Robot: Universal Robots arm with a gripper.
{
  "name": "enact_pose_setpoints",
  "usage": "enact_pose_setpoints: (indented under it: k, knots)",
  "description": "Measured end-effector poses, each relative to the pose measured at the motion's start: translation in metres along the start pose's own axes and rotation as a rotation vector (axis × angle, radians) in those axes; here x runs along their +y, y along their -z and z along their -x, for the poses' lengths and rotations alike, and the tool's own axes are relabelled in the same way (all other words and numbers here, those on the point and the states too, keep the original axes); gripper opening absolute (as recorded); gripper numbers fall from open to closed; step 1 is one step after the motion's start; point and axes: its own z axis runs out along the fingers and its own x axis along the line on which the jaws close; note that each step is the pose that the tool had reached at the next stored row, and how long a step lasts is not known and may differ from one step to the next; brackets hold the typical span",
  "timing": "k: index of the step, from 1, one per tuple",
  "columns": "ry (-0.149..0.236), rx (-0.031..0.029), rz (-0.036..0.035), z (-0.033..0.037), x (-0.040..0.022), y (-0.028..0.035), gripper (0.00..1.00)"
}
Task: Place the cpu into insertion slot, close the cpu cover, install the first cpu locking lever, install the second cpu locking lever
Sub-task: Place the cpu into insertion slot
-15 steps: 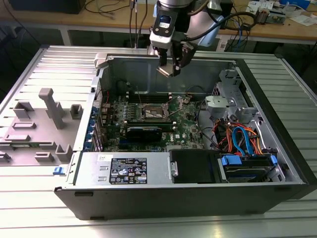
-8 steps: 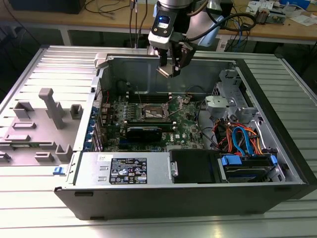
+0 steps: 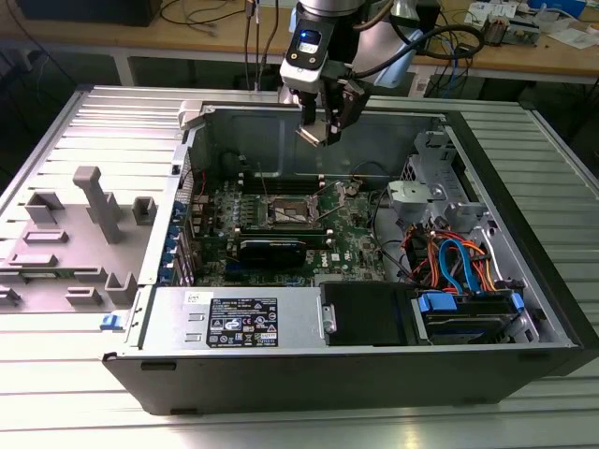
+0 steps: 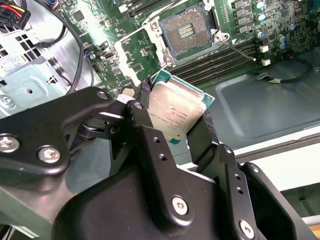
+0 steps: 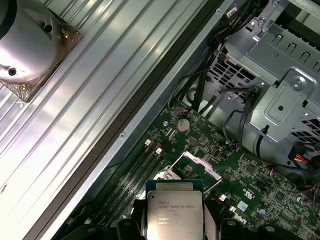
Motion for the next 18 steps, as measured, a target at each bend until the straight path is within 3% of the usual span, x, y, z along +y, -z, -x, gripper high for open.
enact_pose_setpoints:
  k: [3, 6, 11, 18]
  knots:
    - [-0.017, -0.0013, 0.0002, 0.0001, 0.0000, 0.0000, 0.54]
    - [-0.081, -0.0054, 0.0009, 0.0000, 0.0000, -0.0004, 0.54]
    - [-0.154, -0.0099, 0.0007, 0.0000, -0.0001, -0.0009, 0.54]
    - [-0.233, -0.0160, 0.0002, 0.0000, -0.0001, -0.0017, 0.54]
